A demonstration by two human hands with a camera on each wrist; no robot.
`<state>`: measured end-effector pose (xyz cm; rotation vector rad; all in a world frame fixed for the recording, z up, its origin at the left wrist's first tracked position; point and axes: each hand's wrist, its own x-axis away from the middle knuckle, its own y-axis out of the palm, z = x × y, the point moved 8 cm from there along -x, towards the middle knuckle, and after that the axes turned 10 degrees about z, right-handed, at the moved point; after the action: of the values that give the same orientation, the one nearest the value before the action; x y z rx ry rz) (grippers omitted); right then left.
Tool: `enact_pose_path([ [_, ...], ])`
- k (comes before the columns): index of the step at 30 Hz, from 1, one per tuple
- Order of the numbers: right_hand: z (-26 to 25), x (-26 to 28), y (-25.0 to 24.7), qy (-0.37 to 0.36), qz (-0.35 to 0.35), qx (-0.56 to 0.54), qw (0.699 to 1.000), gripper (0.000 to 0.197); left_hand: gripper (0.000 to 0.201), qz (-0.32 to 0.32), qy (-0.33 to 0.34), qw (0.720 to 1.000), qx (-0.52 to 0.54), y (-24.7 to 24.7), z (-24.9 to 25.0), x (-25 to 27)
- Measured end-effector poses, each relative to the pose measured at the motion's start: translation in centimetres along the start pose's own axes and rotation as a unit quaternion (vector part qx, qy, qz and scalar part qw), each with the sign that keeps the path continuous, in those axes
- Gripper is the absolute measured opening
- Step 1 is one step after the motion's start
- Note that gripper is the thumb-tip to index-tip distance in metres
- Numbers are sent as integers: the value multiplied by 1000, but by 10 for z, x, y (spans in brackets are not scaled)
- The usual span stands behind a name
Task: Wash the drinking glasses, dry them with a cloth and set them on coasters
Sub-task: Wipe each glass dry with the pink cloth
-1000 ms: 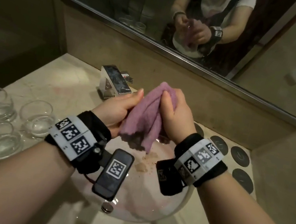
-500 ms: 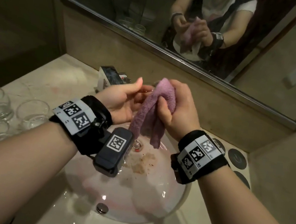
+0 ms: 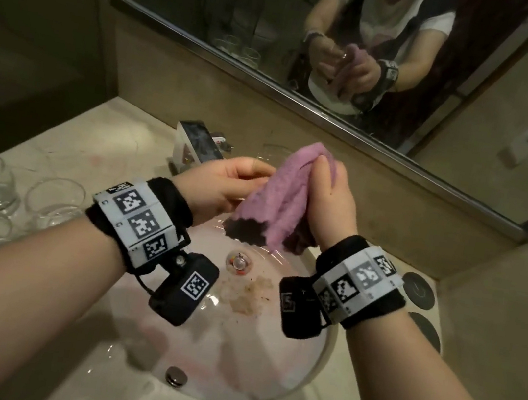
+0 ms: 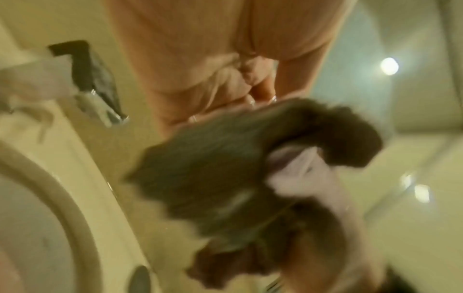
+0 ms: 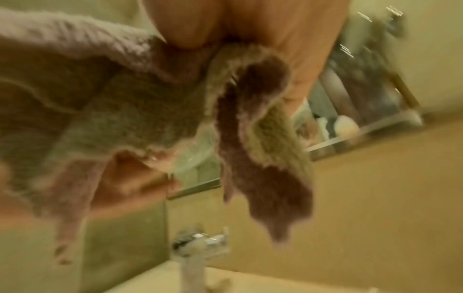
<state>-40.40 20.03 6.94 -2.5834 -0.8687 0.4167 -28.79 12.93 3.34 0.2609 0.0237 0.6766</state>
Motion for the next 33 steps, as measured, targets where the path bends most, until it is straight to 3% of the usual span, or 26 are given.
enact_pose_path([
  [3, -24, 9, -4, -193, 26, 90, 977, 25, 33, 26, -79, 988, 130, -3, -4, -4],
  [6, -32, 15, -2, -265, 39, 80, 960, 37, 33, 54, -44, 988, 137, -1, 6, -7],
  [8, -30, 10, -5, -205, 60, 42, 976, 24, 28, 62, 5, 994, 94, 3, 15, -6],
  [11, -8, -4, 0, 17, 6, -77, 997, 21, 25, 65, 114, 989, -70, 5, 39, -1],
  [13, 6, -1, 9, 162, -69, -190, 966, 28, 21, 26, 167, 968, -187, 10, 47, 1],
  [14, 7, 4, 12, 201, -91, -225, 949, 29, 21, 7, 183, 956, -228, 12, 49, 2],
  [16, 10, 5, 11, 212, -79, -249, 942, 38, 21, 1, 193, 942, -275, 13, 51, 1],
  [18, 6, -3, 3, 156, -9, -238, 959, 40, 8, 28, 188, 949, -253, 11, 57, 2],
  [21, -15, -8, -16, 55, 87, -159, 982, 36, 10, 110, 151, 960, -209, -5, 50, -7],
  [22, -23, -8, -22, 8, 110, -139, 984, 34, 21, 125, 117, 969, -179, -9, 46, -7],
  [25, -44, -1, -27, -141, 126, -71, 979, 33, 39, 66, -20, 997, -18, 3, 32, -4],
  [29, -61, 13, -16, -319, 85, 20, 944, 40, 51, 20, -36, 994, 103, 17, 35, -1],
  [31, -56, 12, -14, -291, 83, 14, 953, 39, 42, 42, -5, 993, 110, 17, 37, 1],
  [33, -37, 3, -11, -135, 60, -46, 988, 36, 28, 60, 74, 995, -34, 15, 46, 7],
])
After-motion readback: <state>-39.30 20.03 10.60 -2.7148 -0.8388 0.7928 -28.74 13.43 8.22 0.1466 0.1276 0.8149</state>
